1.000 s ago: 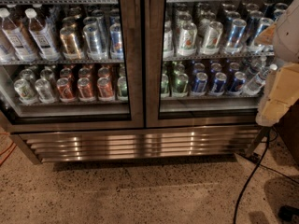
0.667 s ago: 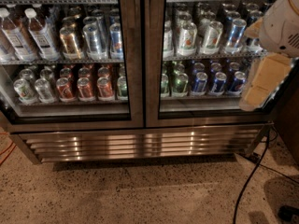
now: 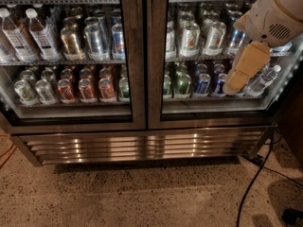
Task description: Open right fridge door
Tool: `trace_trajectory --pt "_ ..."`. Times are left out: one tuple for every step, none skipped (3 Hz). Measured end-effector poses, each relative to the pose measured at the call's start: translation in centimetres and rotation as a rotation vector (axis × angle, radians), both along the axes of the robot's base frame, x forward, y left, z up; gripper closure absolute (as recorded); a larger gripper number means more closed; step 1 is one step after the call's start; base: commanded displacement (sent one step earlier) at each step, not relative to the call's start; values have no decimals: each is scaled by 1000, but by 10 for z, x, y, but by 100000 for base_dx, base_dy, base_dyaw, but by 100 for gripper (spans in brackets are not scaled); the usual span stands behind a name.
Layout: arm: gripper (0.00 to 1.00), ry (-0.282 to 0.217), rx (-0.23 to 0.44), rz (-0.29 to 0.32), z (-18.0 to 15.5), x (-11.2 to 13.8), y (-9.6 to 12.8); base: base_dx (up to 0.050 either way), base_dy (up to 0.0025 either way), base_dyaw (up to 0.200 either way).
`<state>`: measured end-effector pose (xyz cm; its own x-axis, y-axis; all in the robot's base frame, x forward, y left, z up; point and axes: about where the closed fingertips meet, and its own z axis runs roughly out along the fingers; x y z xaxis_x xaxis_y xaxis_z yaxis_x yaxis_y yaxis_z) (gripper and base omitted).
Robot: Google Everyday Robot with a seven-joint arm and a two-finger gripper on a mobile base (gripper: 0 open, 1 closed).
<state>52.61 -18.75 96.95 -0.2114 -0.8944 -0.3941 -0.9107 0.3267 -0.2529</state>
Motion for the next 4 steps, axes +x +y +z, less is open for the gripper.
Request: trace_trajectory --pt "0 -23 63 -13 -1 20 5 0 0 0" --pt "0 -78 161 -38 10 59 15 0 0 0" --pt "0 -110 229 -59 22 88 28 0 0 0" --pt "0 -153 293 -27 39 100 48 0 0 0"
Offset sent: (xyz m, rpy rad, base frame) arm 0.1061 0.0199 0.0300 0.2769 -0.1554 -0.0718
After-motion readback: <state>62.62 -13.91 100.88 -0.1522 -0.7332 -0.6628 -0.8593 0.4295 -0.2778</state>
